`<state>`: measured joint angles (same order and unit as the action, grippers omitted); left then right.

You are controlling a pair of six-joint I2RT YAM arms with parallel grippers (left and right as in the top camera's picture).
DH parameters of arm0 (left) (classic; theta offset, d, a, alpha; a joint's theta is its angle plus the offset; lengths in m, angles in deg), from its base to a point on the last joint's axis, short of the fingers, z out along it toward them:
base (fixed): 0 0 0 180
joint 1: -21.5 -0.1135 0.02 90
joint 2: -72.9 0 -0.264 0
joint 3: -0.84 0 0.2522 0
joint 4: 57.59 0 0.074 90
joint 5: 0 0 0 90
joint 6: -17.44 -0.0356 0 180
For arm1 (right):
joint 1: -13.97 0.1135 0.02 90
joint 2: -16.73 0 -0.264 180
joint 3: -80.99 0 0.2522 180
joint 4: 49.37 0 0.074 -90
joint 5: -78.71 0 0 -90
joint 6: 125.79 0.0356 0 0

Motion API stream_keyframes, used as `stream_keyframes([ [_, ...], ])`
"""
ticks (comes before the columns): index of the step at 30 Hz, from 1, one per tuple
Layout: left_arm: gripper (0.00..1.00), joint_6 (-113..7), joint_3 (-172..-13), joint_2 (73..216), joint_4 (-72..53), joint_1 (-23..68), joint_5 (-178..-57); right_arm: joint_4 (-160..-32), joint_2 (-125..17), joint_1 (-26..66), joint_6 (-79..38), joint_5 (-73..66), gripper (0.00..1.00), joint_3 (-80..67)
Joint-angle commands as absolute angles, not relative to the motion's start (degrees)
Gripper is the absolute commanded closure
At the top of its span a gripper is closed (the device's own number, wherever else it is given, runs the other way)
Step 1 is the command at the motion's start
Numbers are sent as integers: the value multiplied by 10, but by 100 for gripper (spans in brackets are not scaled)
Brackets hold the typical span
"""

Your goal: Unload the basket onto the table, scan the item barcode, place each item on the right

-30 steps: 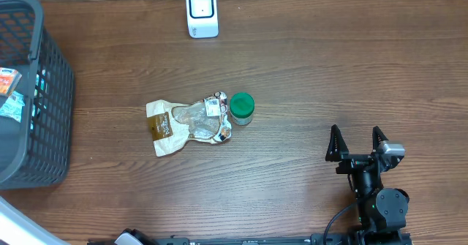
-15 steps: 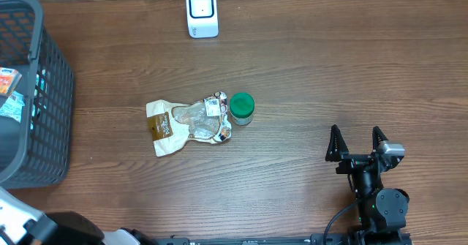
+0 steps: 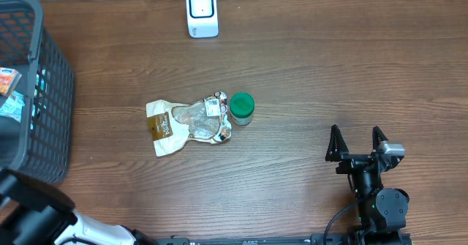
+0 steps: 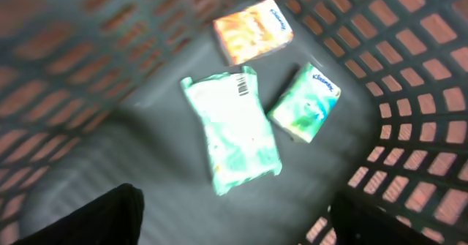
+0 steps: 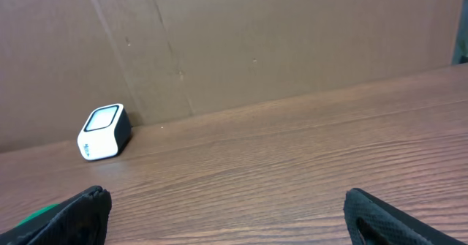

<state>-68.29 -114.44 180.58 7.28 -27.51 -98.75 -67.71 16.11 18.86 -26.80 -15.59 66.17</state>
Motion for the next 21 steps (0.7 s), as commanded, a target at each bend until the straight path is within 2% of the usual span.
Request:
stream_keyframes([
  [1, 21, -650, -1152, 1854, 59, -234, -928, -675, 166, 187, -269, -157, 0, 668],
  [3, 24, -605, -1152, 1882, 58, -218, -871, -675, 166, 187, -269, -157, 0, 668],
  [6, 30, -579, -1152, 1913, 53, -213, -864, -675, 166, 187, -269, -157, 0, 668],
  [16, 35, -563, -1152, 1974, 45, -213, -853, -675, 166, 187, -269, -157, 0, 668],
  [21, 49, -562, -1152, 1997, 44, -212, -853, -675, 166, 187, -269, -157, 0, 668],
])
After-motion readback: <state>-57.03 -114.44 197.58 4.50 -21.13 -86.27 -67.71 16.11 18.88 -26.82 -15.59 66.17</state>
